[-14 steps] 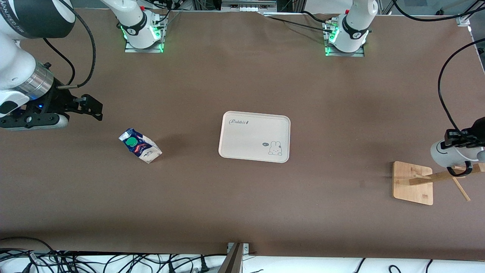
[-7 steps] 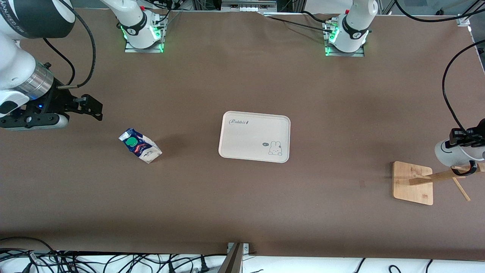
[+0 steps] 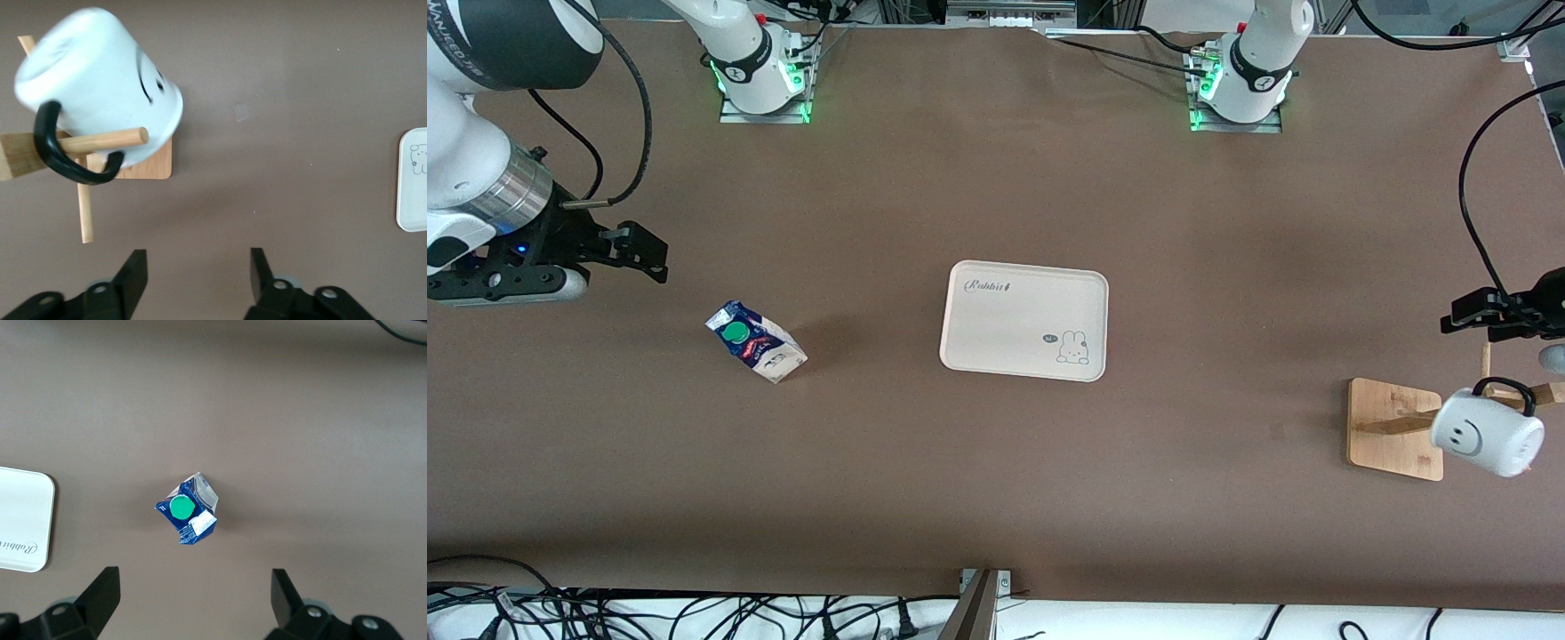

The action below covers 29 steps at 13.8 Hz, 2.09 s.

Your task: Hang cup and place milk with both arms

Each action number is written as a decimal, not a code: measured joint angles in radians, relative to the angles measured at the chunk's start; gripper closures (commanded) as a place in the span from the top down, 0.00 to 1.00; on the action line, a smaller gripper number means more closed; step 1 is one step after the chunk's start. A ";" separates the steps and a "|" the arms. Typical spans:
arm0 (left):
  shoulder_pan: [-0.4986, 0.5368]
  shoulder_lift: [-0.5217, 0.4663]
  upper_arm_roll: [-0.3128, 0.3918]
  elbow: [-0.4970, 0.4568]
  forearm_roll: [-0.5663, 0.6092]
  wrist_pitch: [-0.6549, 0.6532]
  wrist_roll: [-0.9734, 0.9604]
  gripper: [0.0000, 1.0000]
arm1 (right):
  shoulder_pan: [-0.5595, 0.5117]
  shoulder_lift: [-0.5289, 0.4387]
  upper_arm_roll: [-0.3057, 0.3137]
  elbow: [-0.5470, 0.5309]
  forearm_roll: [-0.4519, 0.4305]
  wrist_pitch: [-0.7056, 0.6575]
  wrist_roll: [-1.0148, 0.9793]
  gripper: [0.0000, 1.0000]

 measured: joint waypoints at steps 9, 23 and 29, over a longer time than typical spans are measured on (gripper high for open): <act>-0.141 -0.116 -0.011 0.006 0.000 -0.121 -0.036 1.00 | 0.000 0.000 0.000 0.000 0.000 0.001 0.000 1.00; -0.254 -0.434 0.066 -0.404 0.068 0.100 -0.158 1.00 | -0.001 0.000 0.002 0.000 0.000 0.001 0.001 1.00; -0.259 -0.394 0.067 -0.362 0.068 0.070 -0.158 1.00 | -0.001 0.000 0.005 -0.002 -0.009 0.005 0.005 1.00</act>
